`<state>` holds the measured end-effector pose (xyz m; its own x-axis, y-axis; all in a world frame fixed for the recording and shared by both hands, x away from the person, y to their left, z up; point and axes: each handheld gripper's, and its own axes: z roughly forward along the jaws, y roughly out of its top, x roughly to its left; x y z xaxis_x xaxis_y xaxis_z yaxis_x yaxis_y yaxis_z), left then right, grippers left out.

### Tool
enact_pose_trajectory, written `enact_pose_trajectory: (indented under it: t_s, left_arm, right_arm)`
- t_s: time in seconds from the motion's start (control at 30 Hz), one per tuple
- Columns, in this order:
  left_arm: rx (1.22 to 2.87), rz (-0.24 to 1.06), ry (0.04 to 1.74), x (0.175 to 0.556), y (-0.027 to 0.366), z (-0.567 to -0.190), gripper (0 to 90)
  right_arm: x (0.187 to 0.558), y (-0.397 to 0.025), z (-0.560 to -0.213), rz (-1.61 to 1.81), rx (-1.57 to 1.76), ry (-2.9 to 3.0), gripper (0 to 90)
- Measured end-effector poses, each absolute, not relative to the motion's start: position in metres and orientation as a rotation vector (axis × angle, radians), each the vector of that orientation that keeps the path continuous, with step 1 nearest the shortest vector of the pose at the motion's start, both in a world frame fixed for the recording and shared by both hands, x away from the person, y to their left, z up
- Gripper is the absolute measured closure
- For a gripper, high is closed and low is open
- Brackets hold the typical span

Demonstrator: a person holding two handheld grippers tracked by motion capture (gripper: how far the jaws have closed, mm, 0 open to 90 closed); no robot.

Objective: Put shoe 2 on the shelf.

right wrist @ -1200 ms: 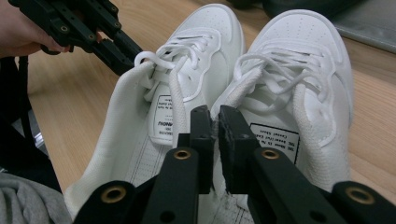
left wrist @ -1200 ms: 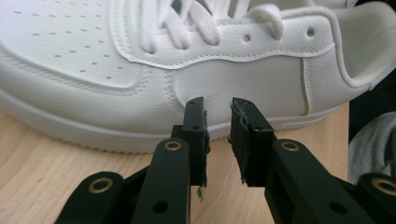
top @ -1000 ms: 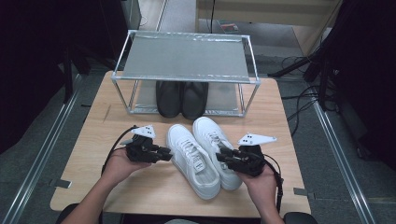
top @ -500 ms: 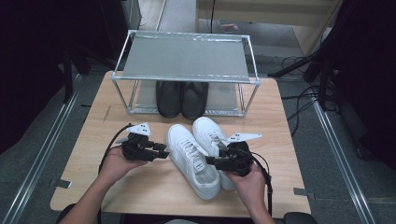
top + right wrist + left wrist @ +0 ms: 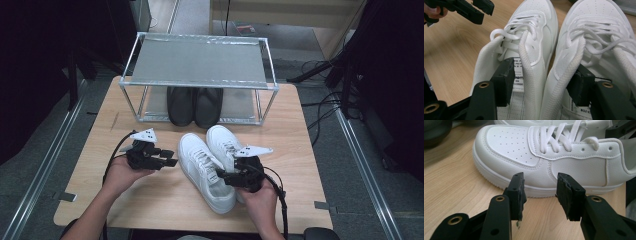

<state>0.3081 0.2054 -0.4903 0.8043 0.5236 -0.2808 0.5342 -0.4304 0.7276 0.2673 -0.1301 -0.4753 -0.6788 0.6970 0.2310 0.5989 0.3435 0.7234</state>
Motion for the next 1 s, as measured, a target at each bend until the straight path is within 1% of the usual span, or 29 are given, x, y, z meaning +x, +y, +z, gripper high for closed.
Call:
enact_pose_trajectory:
  t_s: [0.2, 0.27, 0.37, 0.47, 0.53, 0.63, 0.83, 1.0]
  left_arm:
    - [2.113, -0.014, 0.781, 0.309, 0.205, -0.491, 58.2]
    - [2.115, -0.011, 0.780, 0.309, 0.205, -0.492, 58.2]
    - [2.103, -0.009, 0.782, 0.310, 0.207, -0.490, 58.4]
    - [2.084, 0.002, 0.790, 0.311, 0.209, -0.489, 58.3]
    - [2.084, 0.001, 0.797, 0.312, 0.211, -0.488, 57.8]
    - [2.083, 0.007, 0.793, 0.312, 0.212, -0.487, 58.1]
    - [2.072, 0.011, 0.802, 0.315, 0.213, -0.487, 58.8]
    - [2.060, 0.018, 0.807, 0.316, 0.216, -0.486, 58.5]
  right_arm:
    - [0.266, -0.131, -0.477, 1.260, 1.201, 2.467, 46.7]
    - [0.266, -0.131, -0.478, 1.238, 1.193, 2.459, 49.3]
    - [0.265, -0.128, -0.478, 1.194, 1.164, 2.445, 53.6]
    - [0.267, -0.126, -0.477, 1.159, 1.120, 2.467, 60.3]
    - [0.271, -0.129, -0.476, 1.183, 1.133, 2.488, 67.0]
    - [0.271, -0.130, -0.475, 1.178, 1.136, 2.488, 71.7]
    - [0.276, -0.134, -0.474, 1.215, 1.204, 2.521, 75.4]
    - [0.276, -0.135, -0.472, 1.205, 1.203, 2.525, 75.6]
